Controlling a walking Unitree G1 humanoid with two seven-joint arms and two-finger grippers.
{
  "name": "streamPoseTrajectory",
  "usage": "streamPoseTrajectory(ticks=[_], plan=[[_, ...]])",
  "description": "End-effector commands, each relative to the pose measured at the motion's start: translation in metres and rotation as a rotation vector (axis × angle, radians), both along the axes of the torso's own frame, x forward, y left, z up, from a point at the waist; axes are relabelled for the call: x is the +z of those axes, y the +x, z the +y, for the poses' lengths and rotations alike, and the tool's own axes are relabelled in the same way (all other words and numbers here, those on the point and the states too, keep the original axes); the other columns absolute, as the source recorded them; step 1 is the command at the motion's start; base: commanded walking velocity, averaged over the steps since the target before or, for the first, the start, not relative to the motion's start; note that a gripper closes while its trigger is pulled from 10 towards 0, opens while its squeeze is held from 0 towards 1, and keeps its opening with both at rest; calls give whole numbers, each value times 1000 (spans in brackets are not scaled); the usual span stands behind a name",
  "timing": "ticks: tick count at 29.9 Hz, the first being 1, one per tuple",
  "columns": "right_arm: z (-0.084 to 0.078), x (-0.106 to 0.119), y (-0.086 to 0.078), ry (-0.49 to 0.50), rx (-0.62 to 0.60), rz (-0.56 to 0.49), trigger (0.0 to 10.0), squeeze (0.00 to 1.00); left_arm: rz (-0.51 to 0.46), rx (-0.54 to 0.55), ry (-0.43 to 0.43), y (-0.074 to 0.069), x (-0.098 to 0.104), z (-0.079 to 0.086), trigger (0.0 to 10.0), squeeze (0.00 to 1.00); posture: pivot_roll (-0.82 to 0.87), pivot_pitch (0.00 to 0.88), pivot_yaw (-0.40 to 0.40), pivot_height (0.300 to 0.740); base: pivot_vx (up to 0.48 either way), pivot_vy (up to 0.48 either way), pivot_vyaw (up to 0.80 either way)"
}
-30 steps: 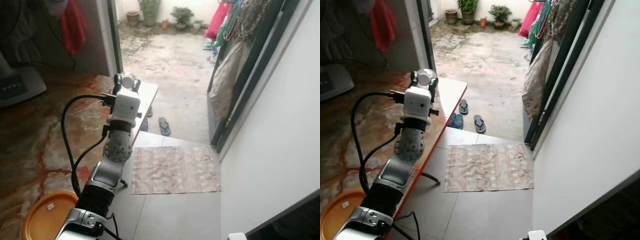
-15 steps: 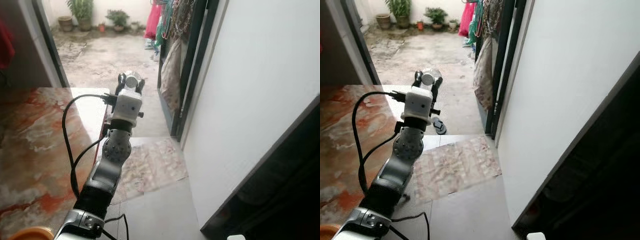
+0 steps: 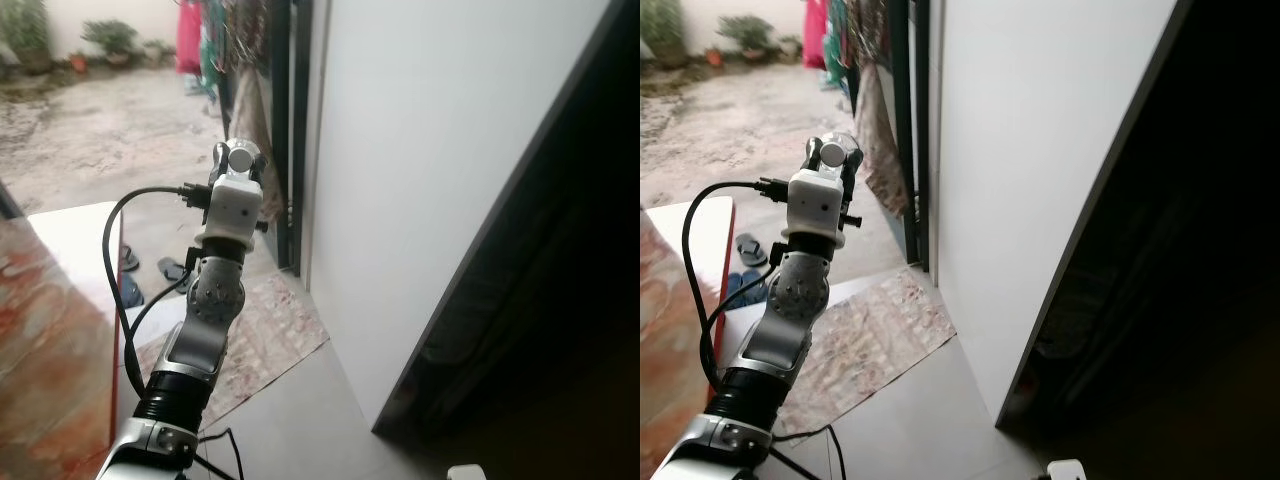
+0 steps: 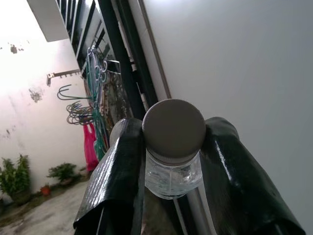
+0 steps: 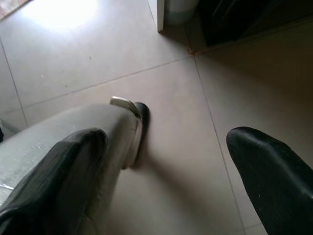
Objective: Restocking fridge
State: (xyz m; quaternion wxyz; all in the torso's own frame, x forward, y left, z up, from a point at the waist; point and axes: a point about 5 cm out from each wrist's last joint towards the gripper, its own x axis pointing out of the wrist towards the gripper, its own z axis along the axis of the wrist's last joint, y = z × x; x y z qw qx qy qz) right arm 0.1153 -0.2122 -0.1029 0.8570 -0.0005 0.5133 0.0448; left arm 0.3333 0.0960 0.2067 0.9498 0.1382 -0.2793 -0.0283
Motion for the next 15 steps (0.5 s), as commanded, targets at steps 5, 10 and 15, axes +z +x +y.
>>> streamPoseTrajectory(ticks=[5, 10, 15], plan=[[2, 0, 1, 5, 8, -2, 10000, 0, -4, 12, 1, 1, 2, 8, 10000, 0, 43, 0, -14, 740, 0, 0, -790], [3, 0, 0, 6, 8, -3, 10000, 0, 141, 32, -77, 8, -19, 18, 10000, 0, 41, 0, -12, 740, 0, 0, -798], [3, 0, 1, 5, 6, -3, 10000, 0, 206, 53, -64, 12, -29, 30, 10000, 0, 47, 0, -14, 740, 0, 0, -798]])
